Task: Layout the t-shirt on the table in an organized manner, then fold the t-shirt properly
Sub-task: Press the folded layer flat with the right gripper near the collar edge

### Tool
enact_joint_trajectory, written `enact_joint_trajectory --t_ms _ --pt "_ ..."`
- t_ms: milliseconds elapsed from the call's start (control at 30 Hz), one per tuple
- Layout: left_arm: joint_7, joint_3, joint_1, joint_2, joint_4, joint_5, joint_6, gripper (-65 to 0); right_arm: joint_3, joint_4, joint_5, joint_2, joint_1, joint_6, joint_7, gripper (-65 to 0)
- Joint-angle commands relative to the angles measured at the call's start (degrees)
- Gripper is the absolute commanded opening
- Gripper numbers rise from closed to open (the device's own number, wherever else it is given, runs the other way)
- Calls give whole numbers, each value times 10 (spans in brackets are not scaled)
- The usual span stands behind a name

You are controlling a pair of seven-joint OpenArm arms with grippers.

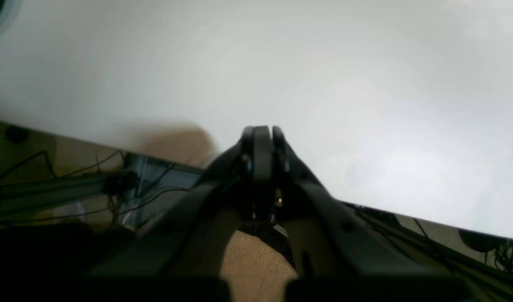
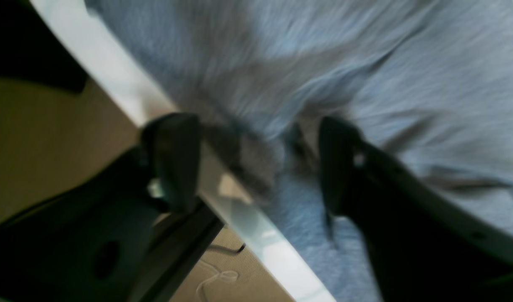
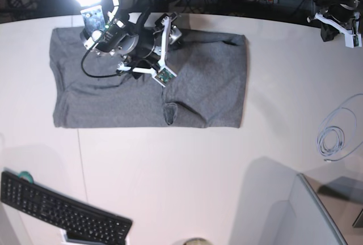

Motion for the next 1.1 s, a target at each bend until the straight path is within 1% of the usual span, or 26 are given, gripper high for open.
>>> enact_joint_trajectory --t_ms 0,67,233,367,400,433,500,533,567,833,967,1067 --pt "-11 -3 4 -9 7 -7 -2 -650 -2 2 9 -4 10 4 13 -305" --pt "-11 -3 4 -9 7 -6 -2 -650 -2 -9 9 -4 15 4 13 -330" --pt "-11 -3 4 -9 6 -6 -2 -650 -2 -26 9 -6 24 4 15 -333" --pt "-10 -3 4 -9 6 -6 -2 -650 -2 -44 9 -6 30 4 33 -344" --pt "-10 -3 4 -9 6 -6 -2 -650 -2 -45 9 -6 30 4 35 -368" --pt "-10 -3 4 -9 6 -6 -2 -650 -2 -45 9 -6 29 4 36 -417" --pt "-9 -3 4 -9 5 -6 -2 -650 -2 -44 9 -6 26 4 37 -554" --pt "-9 -3 4 -9 0 -6 -2 -650 -2 -44 9 -6 26 4 36 -612" --pt "-10 -3 3 -9 -5 -6 -2 -650 -2 -44 9 -8 23 4 36 -642" --pt "-13 -3 2 -12 -34 -6 -2 -650 -4 -29 9 -10 -2 4 32 -644" --pt "-13 -3 0 -14 -32 -6 -2 -650 -31 -29 9 -10 -11 4 33 -644" --pt "-13 -3 -8 -15 -34 -6 -2 -650 -33 -22 9 -9 -23 4 32 -644"
